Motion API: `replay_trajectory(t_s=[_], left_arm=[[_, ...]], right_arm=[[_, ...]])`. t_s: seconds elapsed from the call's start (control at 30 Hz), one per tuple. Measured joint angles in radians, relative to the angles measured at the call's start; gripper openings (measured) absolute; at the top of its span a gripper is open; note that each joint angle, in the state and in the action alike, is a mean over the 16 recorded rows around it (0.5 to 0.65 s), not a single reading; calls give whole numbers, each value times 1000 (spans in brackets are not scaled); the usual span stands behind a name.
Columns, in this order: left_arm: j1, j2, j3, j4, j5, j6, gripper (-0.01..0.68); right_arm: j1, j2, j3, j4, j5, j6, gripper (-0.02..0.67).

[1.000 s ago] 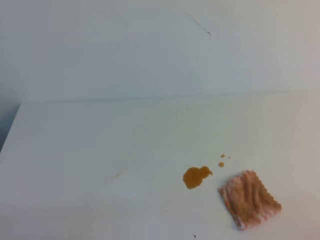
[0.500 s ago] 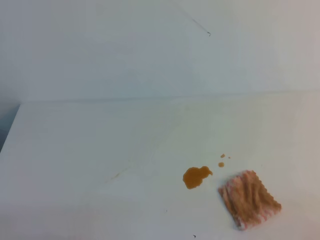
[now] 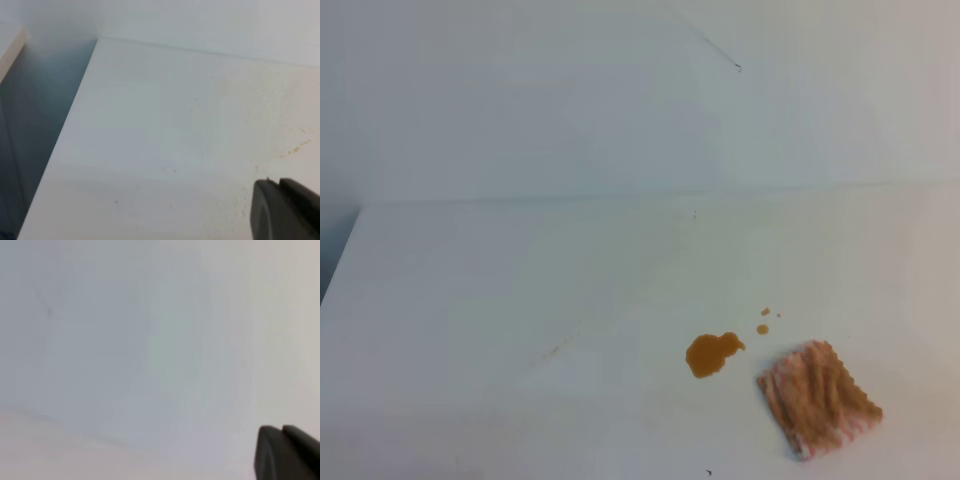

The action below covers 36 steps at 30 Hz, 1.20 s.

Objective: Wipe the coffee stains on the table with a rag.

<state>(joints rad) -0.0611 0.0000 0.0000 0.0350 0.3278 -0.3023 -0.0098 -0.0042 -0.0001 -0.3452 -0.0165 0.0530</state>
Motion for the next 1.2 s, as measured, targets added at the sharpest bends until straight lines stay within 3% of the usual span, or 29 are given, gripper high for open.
replay_trajectory(t_s=[0.3, 0.47, 0.63, 0.9, 1.03, 1.2], left_arm=[[0, 0, 0, 0, 0, 0, -1], [0, 0, 0, 0, 0, 0, -1], [0, 0, 0, 0, 0, 0, -1], [0, 0, 0, 0, 0, 0, -1], [0, 0, 0, 0, 0, 0, -1], [0, 0, 0, 0, 0, 0, -1]], right_arm=[[0, 0, 0, -97, -295, 32, -3], [0, 0, -17, -99, -319, 86, -3], [0, 9, -101, -96, -175, 194, -3], [0, 143, -357, -38, 273, 262, -3], [0, 281, -479, 73, 446, 159, -3], [1, 506, -567, 291, 544, -117, -3]])
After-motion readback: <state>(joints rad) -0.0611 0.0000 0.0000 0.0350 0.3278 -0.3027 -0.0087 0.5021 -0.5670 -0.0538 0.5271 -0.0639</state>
